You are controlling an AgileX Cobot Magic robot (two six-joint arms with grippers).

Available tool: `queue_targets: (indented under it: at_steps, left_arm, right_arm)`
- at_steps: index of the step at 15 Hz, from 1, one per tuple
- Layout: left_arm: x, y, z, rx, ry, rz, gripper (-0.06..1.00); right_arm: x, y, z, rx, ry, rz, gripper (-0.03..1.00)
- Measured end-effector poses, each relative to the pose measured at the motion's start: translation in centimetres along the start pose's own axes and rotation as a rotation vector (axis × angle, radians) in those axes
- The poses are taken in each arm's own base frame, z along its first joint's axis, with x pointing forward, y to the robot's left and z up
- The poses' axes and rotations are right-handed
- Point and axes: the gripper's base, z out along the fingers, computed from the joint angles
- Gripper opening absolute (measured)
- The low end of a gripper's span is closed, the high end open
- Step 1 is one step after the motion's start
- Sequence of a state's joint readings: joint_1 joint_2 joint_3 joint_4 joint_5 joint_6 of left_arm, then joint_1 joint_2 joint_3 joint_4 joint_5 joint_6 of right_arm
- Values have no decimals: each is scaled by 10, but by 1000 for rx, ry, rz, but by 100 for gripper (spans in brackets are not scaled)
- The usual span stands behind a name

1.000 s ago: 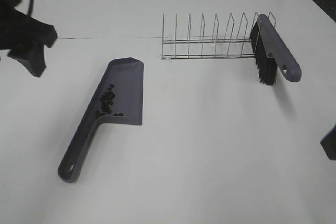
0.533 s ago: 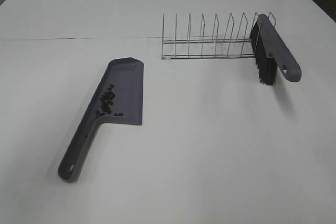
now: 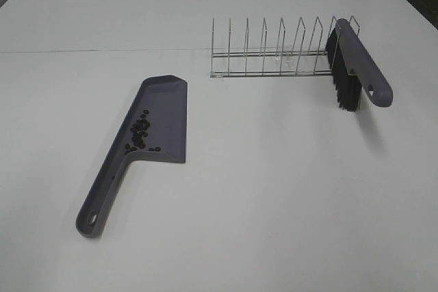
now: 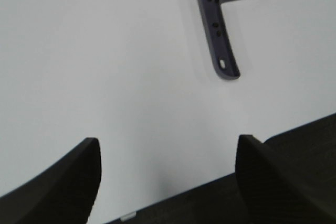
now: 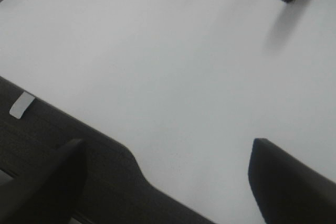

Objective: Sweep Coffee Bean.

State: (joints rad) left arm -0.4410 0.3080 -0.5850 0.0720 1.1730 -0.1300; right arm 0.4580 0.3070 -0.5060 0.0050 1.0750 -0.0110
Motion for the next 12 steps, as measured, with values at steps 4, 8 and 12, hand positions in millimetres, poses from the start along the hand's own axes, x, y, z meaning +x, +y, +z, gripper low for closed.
queue_targets:
  at_steps: [4,8,12]
  left_arm:
    - [31,-6,-13,122,-268,121,65]
    - [32,-8,-13,137,-286,144,65]
    - [32,-9,-13,150,-288,167,65]
  right_arm:
    - [2,0,-5,0,-45,-1,70]
    - [2,0,-5,0,-45,-1,70]
    - [2,0,-5,0,-45,-1,70]
